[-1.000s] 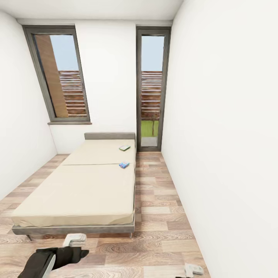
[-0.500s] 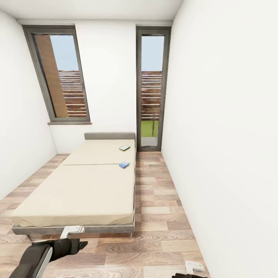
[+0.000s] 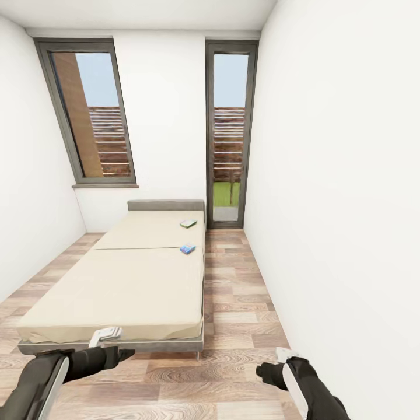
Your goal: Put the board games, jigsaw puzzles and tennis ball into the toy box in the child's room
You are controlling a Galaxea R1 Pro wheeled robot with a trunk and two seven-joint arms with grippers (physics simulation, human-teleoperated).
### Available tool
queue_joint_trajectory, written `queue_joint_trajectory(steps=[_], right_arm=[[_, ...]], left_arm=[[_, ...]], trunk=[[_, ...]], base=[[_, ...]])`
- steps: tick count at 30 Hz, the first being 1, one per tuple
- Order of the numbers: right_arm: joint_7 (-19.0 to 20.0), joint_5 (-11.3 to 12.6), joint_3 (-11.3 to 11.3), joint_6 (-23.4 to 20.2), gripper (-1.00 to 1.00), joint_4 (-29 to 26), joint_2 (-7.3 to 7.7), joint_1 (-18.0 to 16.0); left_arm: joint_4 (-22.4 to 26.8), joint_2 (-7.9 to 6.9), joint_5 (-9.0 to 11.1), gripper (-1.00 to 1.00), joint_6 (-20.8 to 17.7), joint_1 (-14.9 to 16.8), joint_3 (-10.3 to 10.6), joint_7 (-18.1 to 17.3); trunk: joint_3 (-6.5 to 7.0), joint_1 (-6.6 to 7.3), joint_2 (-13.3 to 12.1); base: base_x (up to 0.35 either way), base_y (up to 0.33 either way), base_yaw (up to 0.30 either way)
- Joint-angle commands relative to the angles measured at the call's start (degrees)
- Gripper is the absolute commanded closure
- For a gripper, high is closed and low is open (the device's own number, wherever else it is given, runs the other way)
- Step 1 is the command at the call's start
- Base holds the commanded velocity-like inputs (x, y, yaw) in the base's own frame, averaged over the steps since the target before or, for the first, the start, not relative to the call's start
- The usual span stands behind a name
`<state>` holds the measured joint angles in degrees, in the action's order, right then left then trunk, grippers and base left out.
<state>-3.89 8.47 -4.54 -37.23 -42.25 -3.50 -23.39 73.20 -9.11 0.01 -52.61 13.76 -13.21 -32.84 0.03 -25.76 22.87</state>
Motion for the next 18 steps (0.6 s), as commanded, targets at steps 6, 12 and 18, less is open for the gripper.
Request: queue_joint_trajectory(steps=[6, 12, 18], right_arm=[[-0.41, 1.1, -0.76, -1.16, -1.0, -0.68, -0.17, -0.58], [-0.41, 1.14, -0.85, -1.31, -1.0, -0.79, -0.13, -0.66], [-0.35, 1.15, -0.92, -1.33, -1.0, -0.82, 0.23, -0.61]], left_arm=[[-0.04, 0.07, -0.22, -1.0, -0.18, 0.26, -2.36, -1.27], [-0.06, 0.06, -0.27, -1.0, -0.07, 0.29, -2.83, -1.4], [-0.07, 0.12, -0.25, -1.0, -0.06, 0.3, -2.92, -1.51]], trunk=[[-0.03, -0.02, 0.04], [-0.03, -0.02, 0.04], [-0.03, -0.02, 0.04]], base=[[0.014, 0.0, 0.0], [0.158, 0.0, 0.0], [0.093, 0.0, 0.0]])
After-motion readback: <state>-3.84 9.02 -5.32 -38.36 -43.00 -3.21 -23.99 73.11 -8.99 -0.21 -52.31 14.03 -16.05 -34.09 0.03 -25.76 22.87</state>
